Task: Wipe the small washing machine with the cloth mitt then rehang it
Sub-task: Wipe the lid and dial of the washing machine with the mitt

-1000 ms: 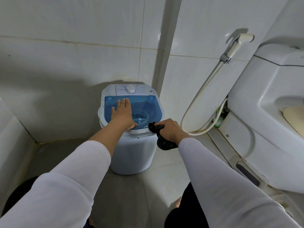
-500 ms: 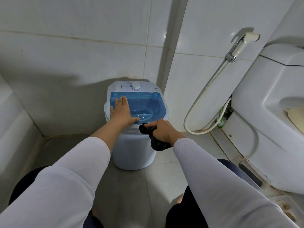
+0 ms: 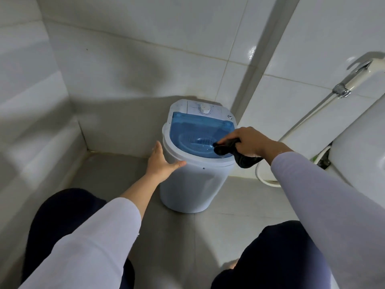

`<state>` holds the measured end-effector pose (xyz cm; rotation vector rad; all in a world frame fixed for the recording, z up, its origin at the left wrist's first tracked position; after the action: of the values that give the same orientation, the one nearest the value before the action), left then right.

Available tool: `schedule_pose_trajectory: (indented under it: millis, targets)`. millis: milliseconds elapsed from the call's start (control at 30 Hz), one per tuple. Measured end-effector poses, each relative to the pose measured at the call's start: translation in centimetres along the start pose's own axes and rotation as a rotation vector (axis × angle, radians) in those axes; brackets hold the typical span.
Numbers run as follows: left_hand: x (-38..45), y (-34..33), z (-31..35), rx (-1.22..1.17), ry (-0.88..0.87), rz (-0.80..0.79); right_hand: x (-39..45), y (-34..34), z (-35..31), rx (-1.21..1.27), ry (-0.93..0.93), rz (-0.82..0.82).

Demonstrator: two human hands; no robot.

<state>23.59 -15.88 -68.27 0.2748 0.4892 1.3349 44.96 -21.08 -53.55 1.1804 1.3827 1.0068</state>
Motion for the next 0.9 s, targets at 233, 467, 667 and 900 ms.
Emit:
schedule_pose_trajectory:
  millis: [233, 467, 667, 900]
  targets:
    - [-0.1, -0.2, 1.8, 0.025, -0.139, 0.042, 1.6, -0.8, -5.4, -0.458, 0.497, 0.047]
    - [0.7, -0.2, 1.3, 0.025, -0.122, 0.064, 0.9, -4.1, -6.3, -0.602, 0.936, 0.050]
    - [0.7, -0.3, 0.8, -0.008, -0.099, 0.062, 1.3, -5.0, -6.2, -0.607, 1.041, 0.046]
    - [0.7, -0.7, 0.4, -0.061, -0.074, 0.036, 1.3, -5.5, -7.2, -0.589, 1.106, 0.059]
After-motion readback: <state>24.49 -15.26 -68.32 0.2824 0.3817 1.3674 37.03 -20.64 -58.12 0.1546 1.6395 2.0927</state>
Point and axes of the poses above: each hand's wrist, its own x-axis towards the middle knuckle, its own y-axis out of the back of the hand, z = x × y, the point moved 10 cm from there along x, towards the middle knuckle, and after that the axes turned 2 degrees about -x, right-handed, at the moved point
